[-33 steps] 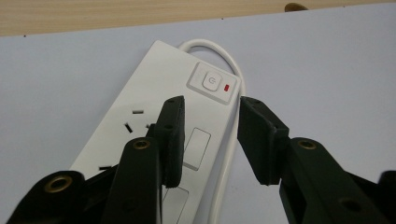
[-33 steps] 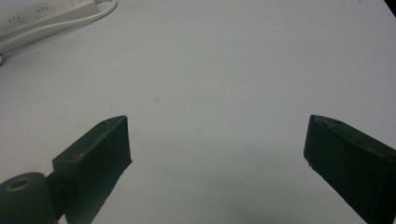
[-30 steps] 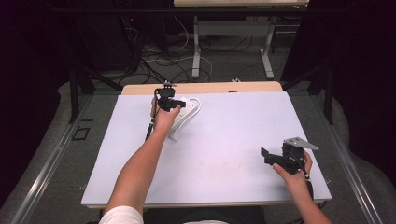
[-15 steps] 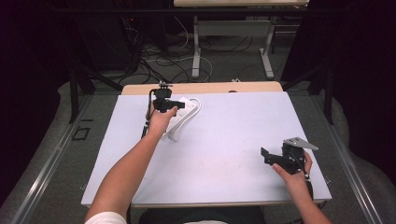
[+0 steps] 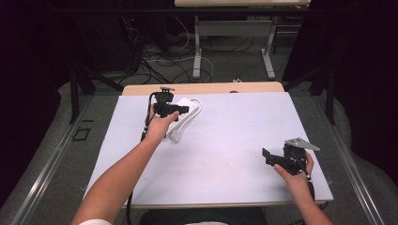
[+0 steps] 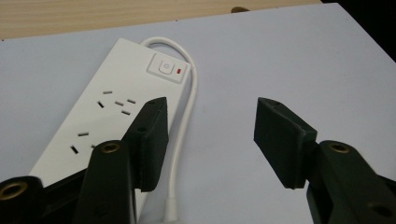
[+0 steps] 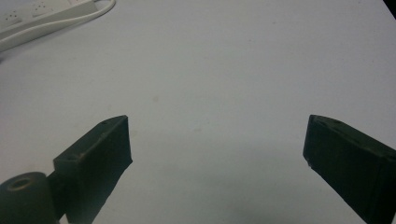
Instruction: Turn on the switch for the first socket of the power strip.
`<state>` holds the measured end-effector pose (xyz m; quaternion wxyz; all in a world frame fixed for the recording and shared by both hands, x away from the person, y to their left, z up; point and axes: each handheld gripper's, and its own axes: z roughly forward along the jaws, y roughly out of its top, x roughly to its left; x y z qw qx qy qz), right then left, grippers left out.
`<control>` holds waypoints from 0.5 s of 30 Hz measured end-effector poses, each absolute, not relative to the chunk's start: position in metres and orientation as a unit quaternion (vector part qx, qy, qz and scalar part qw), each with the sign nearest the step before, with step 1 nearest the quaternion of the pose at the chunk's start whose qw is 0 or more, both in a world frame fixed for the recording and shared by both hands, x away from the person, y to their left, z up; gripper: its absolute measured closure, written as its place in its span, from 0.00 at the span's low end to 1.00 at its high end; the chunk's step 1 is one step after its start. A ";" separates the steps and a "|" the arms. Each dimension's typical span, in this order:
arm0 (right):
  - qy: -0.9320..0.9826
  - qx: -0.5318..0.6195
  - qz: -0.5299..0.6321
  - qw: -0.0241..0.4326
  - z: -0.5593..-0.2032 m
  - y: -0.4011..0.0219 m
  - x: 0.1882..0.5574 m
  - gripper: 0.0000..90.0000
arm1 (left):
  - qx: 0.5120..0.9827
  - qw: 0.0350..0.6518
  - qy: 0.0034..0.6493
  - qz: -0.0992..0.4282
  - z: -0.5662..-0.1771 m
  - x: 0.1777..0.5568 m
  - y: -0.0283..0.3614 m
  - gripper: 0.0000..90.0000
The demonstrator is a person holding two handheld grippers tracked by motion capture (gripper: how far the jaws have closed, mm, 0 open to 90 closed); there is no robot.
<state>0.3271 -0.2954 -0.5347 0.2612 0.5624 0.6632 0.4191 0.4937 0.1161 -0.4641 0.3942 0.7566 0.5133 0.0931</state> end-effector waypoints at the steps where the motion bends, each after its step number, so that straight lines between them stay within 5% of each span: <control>1: 0.664 0.562 0.419 0.262 -0.535 -0.295 0.327 0.08 | 0.755 0.398 0.513 0.092 -0.464 0.491 0.115 0.49; 15: 0.663 0.563 0.418 0.262 -0.535 -0.295 0.327 0.08 | 0.783 0.399 0.462 0.116 -0.460 0.457 0.119 0.39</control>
